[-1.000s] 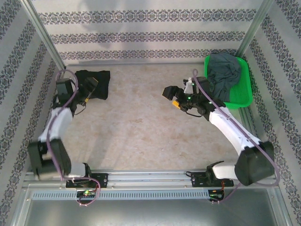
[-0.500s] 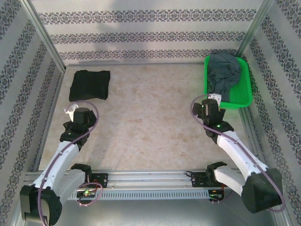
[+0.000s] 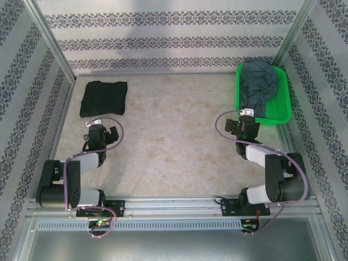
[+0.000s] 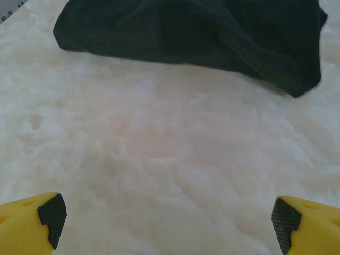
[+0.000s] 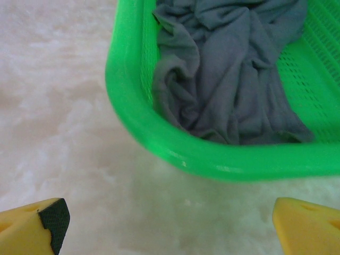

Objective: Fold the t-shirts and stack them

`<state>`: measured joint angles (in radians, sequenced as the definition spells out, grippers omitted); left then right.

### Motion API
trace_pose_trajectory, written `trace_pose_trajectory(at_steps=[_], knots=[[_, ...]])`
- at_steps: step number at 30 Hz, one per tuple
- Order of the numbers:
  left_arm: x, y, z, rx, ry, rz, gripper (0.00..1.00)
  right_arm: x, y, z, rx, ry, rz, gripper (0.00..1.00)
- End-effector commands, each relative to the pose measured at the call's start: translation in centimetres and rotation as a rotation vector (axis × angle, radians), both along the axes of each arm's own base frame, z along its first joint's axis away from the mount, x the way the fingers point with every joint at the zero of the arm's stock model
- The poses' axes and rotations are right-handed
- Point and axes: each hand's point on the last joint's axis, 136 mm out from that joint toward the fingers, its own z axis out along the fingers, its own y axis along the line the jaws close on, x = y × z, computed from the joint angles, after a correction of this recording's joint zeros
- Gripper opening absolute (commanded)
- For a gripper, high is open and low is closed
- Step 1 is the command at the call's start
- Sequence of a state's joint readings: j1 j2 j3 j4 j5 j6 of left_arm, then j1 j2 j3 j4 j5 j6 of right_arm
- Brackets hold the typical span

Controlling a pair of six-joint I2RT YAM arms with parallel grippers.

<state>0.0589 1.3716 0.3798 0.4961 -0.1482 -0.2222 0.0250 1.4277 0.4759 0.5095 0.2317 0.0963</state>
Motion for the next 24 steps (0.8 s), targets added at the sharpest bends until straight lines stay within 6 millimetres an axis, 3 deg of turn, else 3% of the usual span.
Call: trace_pose_trajectory(at_steps=[1, 3, 5, 7, 14, 24], knots=[[2.5, -0.1, 4.4, 0.019, -0.218, -0.083, 1.0, 2.0, 2.6, 2.0, 0.033, -0.132, 0.171, 0.98], [1.6, 0.2, 4.7, 0.035, -0.345, -0.078, 1.0, 1.2, 2.2, 1.7, 0.026, -0.184, 0.151, 0.98], [0.7, -1.3, 4.4, 0.06, -0.397, -0.147, 1.0, 1.2, 1.5, 2.3, 0.037, -0.261, 0.116, 0.98], [0.4, -1.4, 3.9, 0.08, -0.425, -0.14, 1.0, 1.0, 1.6, 1.7, 0.037, -0.212, 0.122, 0.98], [4.7, -3.9, 2.0, 0.076, -0.215, -0.288, 1.0, 1.3, 2.1, 1.7, -0.001, -0.204, 0.126, 0.98], [4.4, -3.5, 2.1, 0.078, -0.223, -0.264, 1.0, 1.2, 2.2, 1.7, -0.007, -0.206, 0.125, 0.98]])
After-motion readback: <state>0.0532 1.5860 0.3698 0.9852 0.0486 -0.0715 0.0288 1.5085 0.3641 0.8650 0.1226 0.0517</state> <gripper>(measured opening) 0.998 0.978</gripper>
